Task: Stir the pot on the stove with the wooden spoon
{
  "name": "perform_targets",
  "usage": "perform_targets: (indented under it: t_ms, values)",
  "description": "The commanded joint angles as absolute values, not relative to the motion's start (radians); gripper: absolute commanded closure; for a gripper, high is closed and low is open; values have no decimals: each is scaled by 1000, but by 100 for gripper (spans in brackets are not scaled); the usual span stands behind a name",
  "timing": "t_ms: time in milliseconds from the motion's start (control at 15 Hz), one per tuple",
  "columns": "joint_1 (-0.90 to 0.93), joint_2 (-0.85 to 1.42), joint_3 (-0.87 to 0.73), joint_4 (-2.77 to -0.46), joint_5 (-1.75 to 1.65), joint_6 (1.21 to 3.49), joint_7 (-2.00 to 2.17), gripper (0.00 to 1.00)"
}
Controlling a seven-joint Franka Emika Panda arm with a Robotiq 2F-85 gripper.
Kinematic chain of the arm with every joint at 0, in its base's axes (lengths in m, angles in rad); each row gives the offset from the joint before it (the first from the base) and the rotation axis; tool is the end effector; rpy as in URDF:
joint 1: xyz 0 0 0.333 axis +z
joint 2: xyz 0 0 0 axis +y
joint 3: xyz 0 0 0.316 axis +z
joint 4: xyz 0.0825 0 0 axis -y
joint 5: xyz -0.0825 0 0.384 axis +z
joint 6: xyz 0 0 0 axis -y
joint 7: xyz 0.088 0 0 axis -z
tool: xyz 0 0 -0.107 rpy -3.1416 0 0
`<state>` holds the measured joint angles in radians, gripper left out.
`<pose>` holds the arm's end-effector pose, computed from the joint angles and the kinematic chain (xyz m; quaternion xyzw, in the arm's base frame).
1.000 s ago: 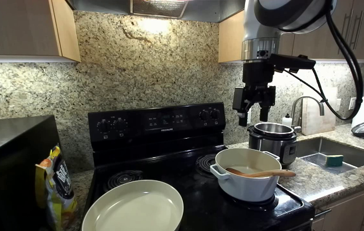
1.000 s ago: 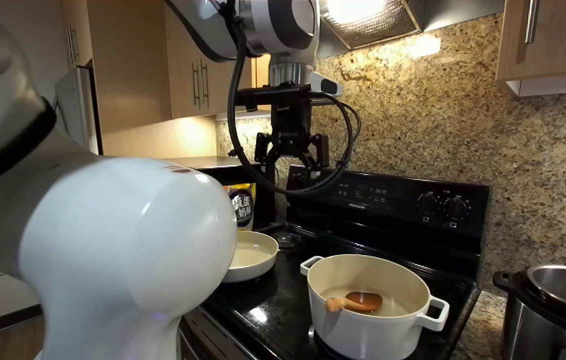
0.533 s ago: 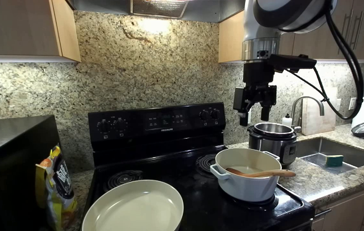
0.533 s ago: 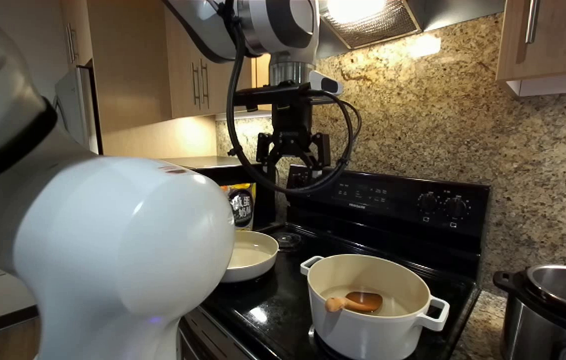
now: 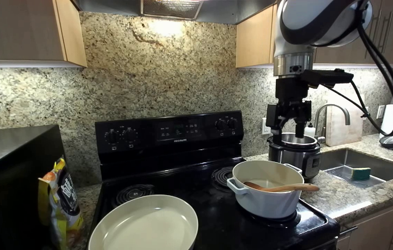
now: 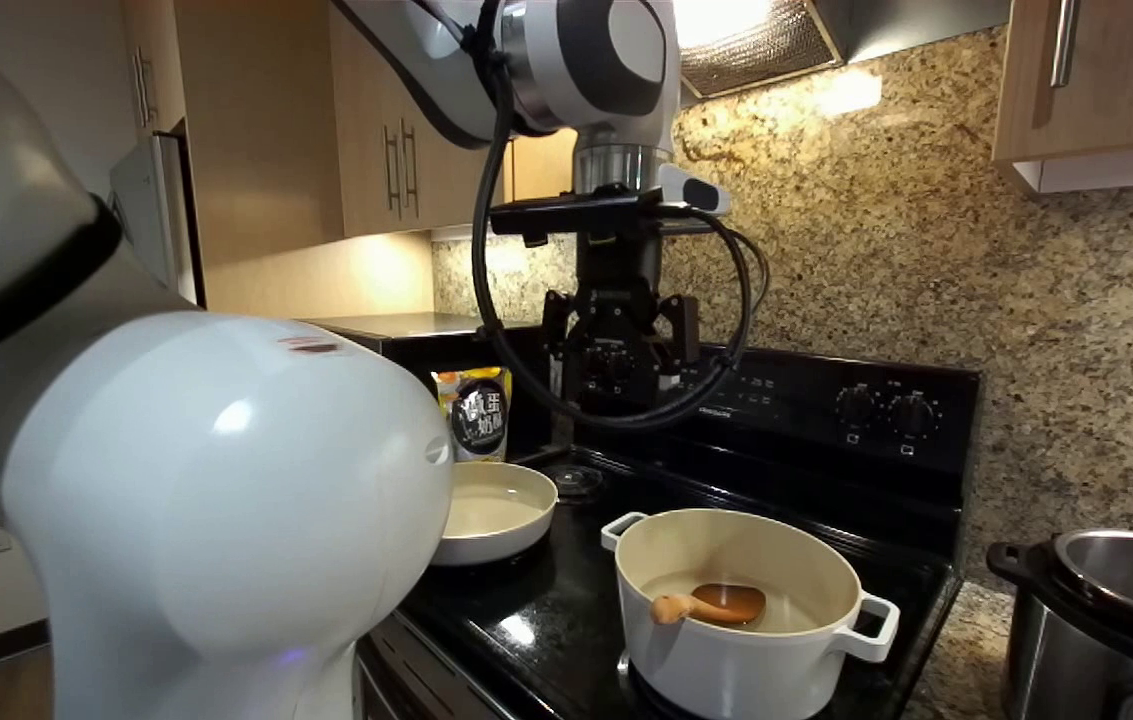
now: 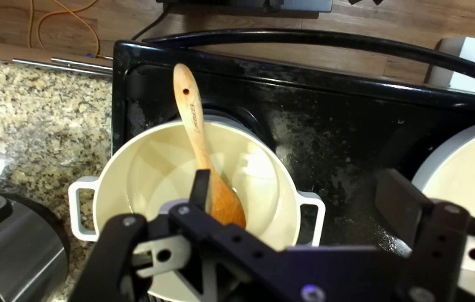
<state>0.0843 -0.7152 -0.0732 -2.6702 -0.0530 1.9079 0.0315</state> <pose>0.3252 0.0002 0.4465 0.9997 0.0087 -0.0239 0.0015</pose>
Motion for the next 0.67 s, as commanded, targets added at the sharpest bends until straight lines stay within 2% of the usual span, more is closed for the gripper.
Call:
perform_targets:
  t_ms: [0,200,600]
  values:
    - [18,-718,-115,-2747,-47,1979,-61,0]
    - [-24,-714,-157,-2817,-26,2033,-78,0]
    - [-30,-712,-115,-2774,-38,1989,-50,0]
